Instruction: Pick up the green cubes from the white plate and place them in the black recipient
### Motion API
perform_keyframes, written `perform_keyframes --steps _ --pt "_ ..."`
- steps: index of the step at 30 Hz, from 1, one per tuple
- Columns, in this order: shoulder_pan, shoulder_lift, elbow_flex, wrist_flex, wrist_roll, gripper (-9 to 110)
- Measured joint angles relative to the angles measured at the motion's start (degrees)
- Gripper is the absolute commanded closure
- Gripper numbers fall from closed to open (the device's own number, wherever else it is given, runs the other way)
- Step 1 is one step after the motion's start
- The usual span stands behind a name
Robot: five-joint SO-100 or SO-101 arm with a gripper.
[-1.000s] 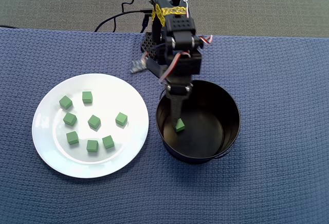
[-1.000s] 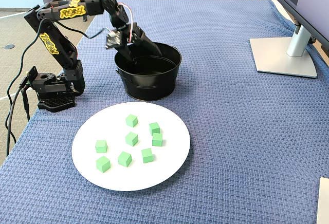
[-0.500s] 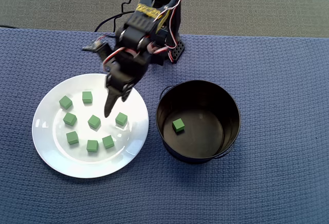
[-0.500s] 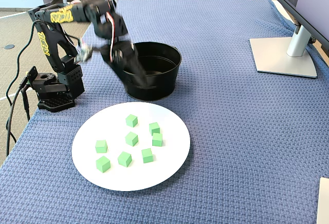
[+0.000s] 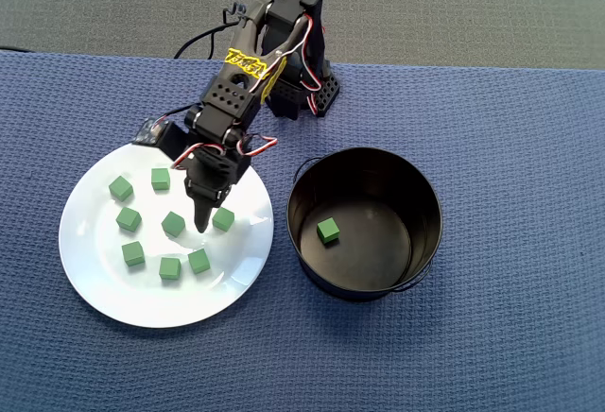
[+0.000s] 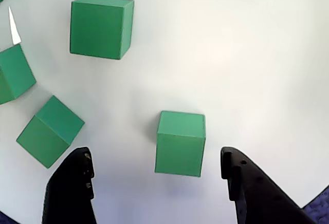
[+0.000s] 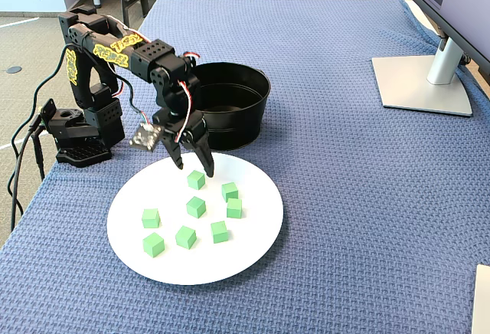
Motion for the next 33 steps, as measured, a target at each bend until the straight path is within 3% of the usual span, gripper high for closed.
perform_keyframes --steps 6,14,33 --pt "0.88 -1.93 0.79 -1.49 -6.5 77" --pt "1.58 -3.25 4.57 -5.45 -7.29 78" --pt "-5.71 -1.85 8.09 -7.82 0.09 84"
